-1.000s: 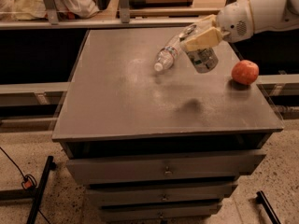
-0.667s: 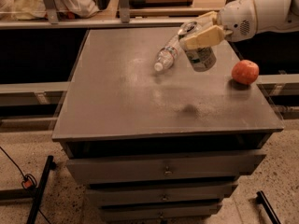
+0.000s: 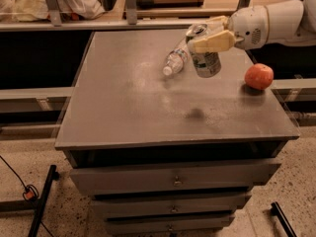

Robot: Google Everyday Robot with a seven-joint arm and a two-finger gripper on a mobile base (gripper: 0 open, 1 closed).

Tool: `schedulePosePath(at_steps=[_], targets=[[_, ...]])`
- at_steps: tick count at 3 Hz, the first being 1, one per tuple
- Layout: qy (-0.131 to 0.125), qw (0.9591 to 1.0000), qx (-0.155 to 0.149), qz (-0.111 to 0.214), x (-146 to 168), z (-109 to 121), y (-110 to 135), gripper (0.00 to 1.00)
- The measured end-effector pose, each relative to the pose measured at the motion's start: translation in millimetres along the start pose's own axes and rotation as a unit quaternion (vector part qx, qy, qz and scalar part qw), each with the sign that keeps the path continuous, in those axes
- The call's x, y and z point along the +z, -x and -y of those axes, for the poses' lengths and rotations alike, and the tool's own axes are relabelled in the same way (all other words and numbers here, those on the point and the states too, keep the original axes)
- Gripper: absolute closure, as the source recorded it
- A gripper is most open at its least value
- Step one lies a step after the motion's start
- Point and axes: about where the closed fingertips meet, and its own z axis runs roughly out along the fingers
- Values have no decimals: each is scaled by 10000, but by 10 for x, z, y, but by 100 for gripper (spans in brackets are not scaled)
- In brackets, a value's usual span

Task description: Place 7up can upright

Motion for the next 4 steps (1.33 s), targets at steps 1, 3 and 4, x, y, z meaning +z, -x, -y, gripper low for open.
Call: schedulePosePath(at_steps=[1, 3, 4], targets=[[-15, 9919, -5, 1267, 4, -46, 7, 100], [-287, 9779, -328, 2046, 79, -312, -61, 100], [-431, 9823, -429, 1772, 78, -411, -60, 100]])
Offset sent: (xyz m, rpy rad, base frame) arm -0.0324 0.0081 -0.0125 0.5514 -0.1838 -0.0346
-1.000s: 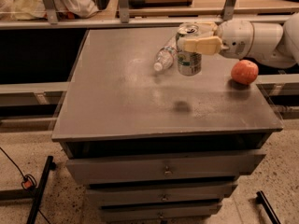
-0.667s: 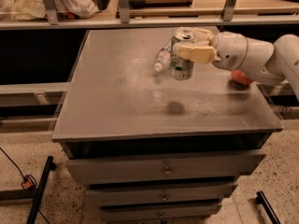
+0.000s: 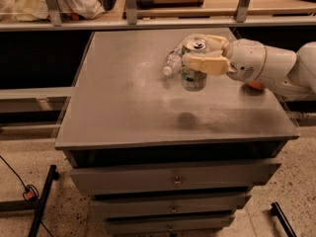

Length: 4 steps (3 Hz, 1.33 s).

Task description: Place 7up can upright

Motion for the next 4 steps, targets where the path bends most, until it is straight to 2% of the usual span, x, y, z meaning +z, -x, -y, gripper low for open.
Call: schedulePosePath(at_steps=[1, 3, 4], targets=[[-85, 9997, 5, -230, 2, -56, -82, 100], [-185, 9986, 221, -449, -131, -154, -370, 100], [-194, 9980, 391, -454, -202, -186, -508, 82]])
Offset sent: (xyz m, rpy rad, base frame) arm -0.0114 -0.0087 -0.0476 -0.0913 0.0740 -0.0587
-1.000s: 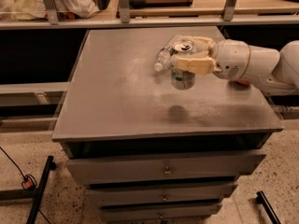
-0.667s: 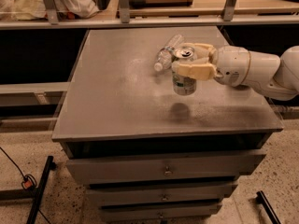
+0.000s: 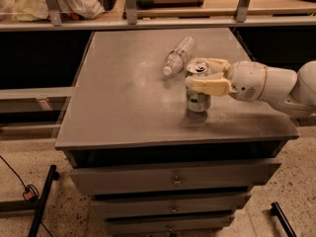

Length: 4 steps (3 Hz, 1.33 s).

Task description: Place 7up can upright

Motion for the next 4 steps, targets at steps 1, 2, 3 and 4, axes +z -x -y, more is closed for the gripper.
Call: schedulePosePath(at_steps=[1, 2, 3, 4], targets=[[43, 9999, 124, 58, -8, -11, -90, 59], [91, 9997, 182, 103, -6, -17, -129, 36], [116, 9997, 175, 94, -16, -21, -137, 13], [82, 9999, 101, 27, -41, 25, -125, 0]])
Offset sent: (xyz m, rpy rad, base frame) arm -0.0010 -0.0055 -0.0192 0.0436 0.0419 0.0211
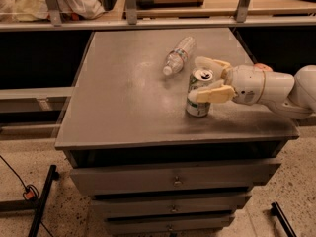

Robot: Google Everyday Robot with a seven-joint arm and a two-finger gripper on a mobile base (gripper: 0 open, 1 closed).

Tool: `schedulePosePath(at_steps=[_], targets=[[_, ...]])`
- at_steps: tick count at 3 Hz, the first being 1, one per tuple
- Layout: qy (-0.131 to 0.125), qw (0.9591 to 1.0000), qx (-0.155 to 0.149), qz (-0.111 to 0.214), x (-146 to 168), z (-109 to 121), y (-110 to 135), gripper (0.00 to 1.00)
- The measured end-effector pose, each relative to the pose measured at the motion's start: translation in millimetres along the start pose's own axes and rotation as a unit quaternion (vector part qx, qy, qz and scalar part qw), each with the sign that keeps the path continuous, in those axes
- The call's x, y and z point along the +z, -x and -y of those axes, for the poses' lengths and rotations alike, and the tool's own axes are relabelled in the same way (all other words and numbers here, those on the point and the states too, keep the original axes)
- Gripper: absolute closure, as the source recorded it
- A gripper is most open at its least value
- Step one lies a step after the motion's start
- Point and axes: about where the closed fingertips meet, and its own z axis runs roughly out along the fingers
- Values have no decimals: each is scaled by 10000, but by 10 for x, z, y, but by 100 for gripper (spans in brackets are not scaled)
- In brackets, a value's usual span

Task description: Place 7up can upright

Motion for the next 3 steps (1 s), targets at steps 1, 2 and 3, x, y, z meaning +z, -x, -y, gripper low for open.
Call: schedulePosePath(at_steps=[1, 2, 3], targets=[[-86, 9998, -131, -98, -31, 126, 47, 0], [-212, 9983, -414, -349, -91, 291, 181, 0], [-211, 9983, -414, -349, -90, 291, 181, 0]])
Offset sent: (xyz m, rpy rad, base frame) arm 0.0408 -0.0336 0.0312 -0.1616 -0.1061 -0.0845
